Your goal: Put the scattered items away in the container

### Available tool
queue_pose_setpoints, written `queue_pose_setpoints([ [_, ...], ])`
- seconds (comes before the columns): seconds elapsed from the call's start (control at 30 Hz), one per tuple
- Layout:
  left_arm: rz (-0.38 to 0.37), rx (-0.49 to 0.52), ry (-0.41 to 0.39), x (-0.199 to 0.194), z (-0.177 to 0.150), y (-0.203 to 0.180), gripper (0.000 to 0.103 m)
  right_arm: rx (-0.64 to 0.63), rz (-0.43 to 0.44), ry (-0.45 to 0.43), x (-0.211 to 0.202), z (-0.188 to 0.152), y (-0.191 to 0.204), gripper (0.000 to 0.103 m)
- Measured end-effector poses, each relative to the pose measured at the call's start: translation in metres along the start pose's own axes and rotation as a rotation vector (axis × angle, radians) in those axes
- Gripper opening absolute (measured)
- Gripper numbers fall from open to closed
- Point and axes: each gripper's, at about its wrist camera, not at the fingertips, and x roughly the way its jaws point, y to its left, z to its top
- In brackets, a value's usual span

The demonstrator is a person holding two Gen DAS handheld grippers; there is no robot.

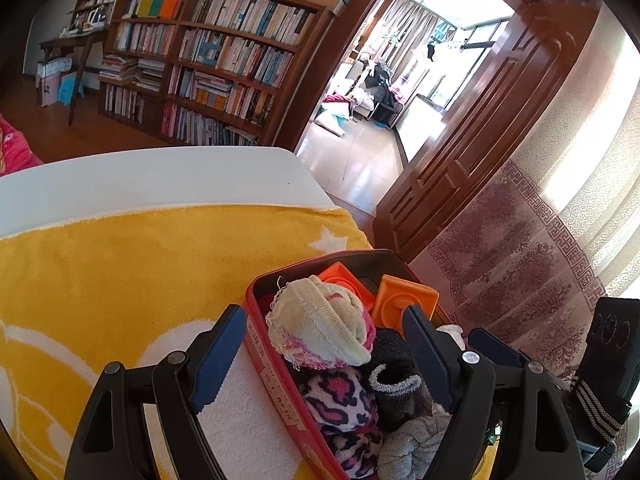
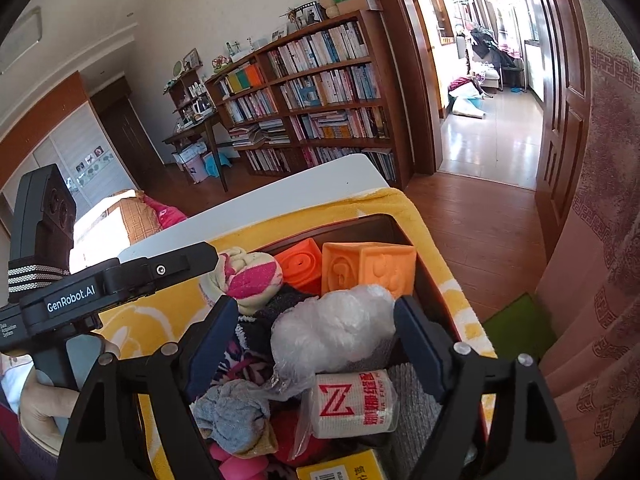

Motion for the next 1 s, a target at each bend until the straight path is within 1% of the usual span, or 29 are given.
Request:
queue_pose_setpoints([
  [0.1,0.018,0.000,-0.009,-0.006,-0.005,0.001,0.082,0.051,-0.009,-0.050,-0.016,-0.002,-0.011,0.083],
  [0.17,0.027,0.006,-0.023,-0.012,-0.010,-0.001,0.082,0.059,-0.034,-0.060,-0.023,-0.003,-0.015,0.083],
  [0.2,0.033,0.011,-0.032,-0.015,-0.014,-0.002,0.082,0.048,-0.067,-0.051,-0.023,-0.004,-0.016,0.083],
  [0.23,0.040,0.017,-0.041,-0.018,-0.016,-0.003,0.082,0.029,-0.118,-0.032,-0.019,-0.006,-0.015,0.083],
  [0.3,0.054,0.033,-0.051,-0.022,-0.023,-0.007,0.082,-0.034,-0.227,0.040,-0.004,-0.011,-0.011,0.083],
  [0.33,0.057,0.042,-0.047,-0.023,-0.026,-0.009,0.082,-0.060,-0.254,0.084,0.005,-0.014,-0.009,0.083],
  [0.37,0.057,0.051,-0.040,-0.023,-0.030,-0.011,0.082,-0.081,-0.270,0.094,0.010,-0.017,-0.008,0.084],
  [0.4,0.058,0.060,-0.033,-0.024,-0.034,-0.013,0.082,-0.101,-0.285,0.081,0.010,-0.018,-0.005,0.084],
  [0.43,0.066,0.070,-0.031,-0.025,-0.037,-0.014,0.083,-0.105,-0.288,0.075,0.007,-0.018,-0.003,0.084],
  [0.53,0.107,0.095,-0.055,-0.032,-0.048,-0.019,0.103,-0.095,-0.243,0.025,-0.010,-0.015,0.002,0.084],
  [0.63,0.127,0.111,-0.063,-0.039,-0.057,-0.024,0.103,-0.112,-0.219,-0.029,-0.031,-0.013,0.009,0.085],
  [0.7,0.152,0.130,-0.070,-0.044,-0.063,-0.029,0.103,-0.123,-0.197,-0.046,-0.044,-0.014,0.014,0.085],
  [0.83,0.195,0.170,-0.096,-0.059,-0.077,-0.042,0.103,-0.129,-0.150,-0.050,-0.066,-0.027,0.019,0.085],
  [1.0,0.243,0.193,-0.113,-0.074,-0.093,-0.059,0.103,-0.103,-0.125,-0.029,-0.082,-0.050,0.018,0.085],
])
